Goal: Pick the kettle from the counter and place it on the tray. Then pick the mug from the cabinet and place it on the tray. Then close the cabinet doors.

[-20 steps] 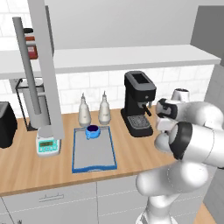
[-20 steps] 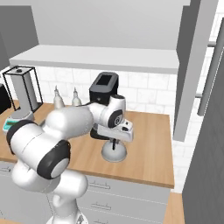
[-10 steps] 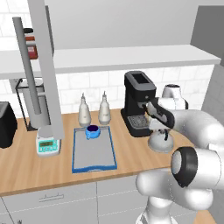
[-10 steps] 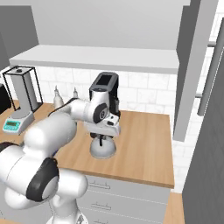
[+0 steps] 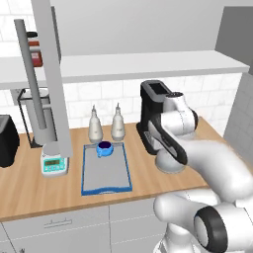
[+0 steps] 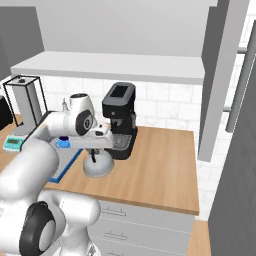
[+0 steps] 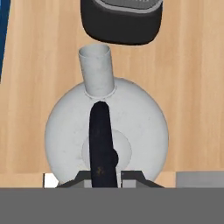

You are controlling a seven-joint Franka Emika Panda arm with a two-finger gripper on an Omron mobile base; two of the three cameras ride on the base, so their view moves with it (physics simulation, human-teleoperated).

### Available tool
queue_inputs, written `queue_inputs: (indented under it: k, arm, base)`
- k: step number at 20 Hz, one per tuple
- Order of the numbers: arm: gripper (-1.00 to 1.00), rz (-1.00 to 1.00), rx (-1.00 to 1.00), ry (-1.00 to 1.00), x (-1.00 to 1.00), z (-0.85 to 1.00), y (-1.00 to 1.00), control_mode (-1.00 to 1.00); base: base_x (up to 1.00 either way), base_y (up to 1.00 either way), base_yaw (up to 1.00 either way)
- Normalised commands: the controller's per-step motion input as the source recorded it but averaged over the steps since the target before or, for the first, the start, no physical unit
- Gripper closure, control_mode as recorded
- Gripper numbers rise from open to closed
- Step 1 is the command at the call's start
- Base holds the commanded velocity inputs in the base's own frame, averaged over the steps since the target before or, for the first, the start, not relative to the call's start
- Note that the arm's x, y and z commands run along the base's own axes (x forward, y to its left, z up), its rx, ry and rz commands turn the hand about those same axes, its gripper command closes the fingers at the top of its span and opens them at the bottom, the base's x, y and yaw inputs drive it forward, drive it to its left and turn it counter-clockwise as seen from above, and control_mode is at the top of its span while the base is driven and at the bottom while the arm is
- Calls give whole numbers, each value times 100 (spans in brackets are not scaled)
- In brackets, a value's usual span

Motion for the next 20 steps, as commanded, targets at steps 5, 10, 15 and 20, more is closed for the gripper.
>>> queue_inputs:
  k: [5, 10, 15, 20]
  arm:
    - [100, 19, -2, 0, -5, 16, 75, -100]
    - [100, 22, 0, 0, 0, 0, 79, -100]
    - [100, 22, 0, 0, 8, 0, 72, -100]
    - [100, 21, 0, 0, 40, 0, 56, -100]
  base:
    - [0, 0, 0]
    - [0, 0, 0]
    - [0, 0, 0]
    - [0, 0, 0]
